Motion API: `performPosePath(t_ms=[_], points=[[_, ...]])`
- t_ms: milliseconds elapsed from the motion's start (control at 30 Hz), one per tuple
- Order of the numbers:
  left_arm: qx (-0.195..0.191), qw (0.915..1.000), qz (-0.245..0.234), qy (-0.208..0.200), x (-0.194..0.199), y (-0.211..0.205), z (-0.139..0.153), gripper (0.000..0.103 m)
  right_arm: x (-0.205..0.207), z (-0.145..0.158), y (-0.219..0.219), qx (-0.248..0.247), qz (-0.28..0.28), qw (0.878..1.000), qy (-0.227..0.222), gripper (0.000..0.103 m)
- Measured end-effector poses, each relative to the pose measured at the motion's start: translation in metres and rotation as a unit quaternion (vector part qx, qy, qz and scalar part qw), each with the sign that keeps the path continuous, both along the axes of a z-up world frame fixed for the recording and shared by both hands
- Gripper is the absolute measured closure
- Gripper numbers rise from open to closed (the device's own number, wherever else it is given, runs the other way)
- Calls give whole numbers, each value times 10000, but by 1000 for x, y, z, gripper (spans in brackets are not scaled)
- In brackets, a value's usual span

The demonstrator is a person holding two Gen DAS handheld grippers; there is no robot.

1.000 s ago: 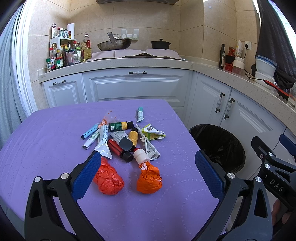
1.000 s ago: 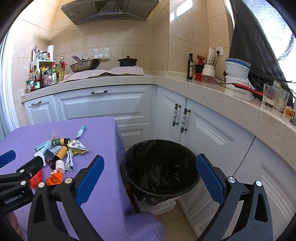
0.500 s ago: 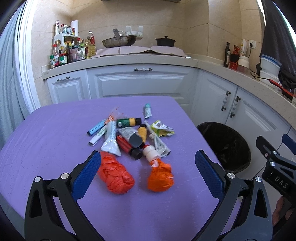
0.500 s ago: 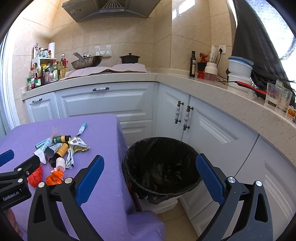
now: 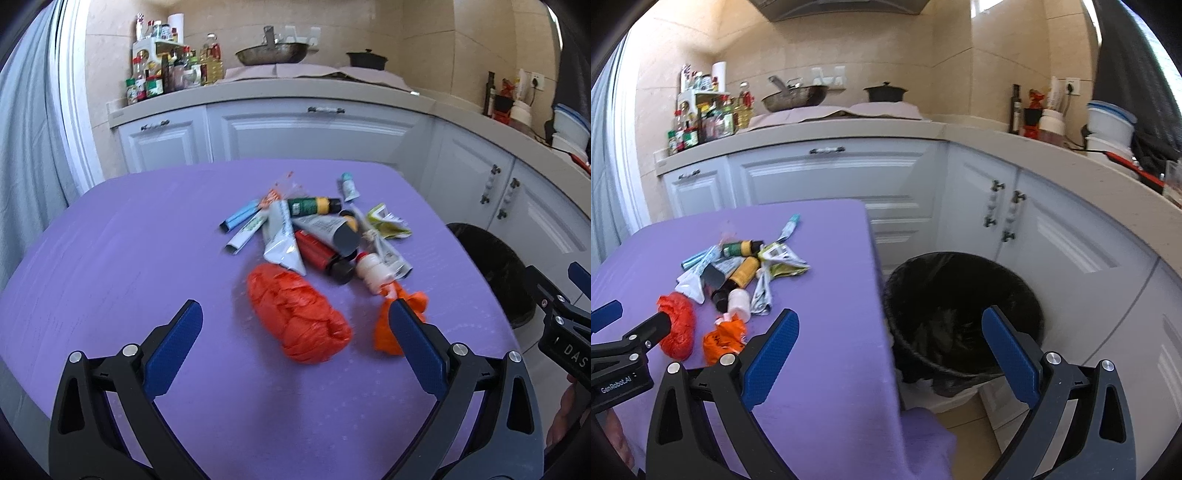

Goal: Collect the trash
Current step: 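Grasp the red plastic bag with the left gripper while the right gripper grasps the orange bag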

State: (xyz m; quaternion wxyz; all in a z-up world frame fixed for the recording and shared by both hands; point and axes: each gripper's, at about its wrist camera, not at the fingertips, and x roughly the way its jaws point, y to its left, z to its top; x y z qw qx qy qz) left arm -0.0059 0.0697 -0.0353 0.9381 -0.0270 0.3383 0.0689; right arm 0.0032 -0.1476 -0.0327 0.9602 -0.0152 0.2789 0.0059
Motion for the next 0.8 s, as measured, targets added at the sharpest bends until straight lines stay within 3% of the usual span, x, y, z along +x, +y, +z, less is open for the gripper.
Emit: performPosePath(t_ms=[167, 300, 433, 567, 800], points=[[-97, 9996, 54, 256, 12, 6, -14, 21, 7, -6, 10, 1, 142, 9998, 125, 6], [-177, 9991, 85, 372, 23, 10, -23, 25, 14, -9, 14, 1, 222, 9996, 201, 6], [-267, 9984, -105, 479, 29, 10, -30, 47, 18, -10, 20, 3, 298, 9992, 252, 6], [-334, 9981, -226, 461, 26, 11, -31, 54, 22, -11, 29, -2, 386, 9987, 321, 6], [-373, 9981, -217, 436, 11, 24, -26, 57, 21, -14, 56, 11, 764, 9961, 431, 6]])
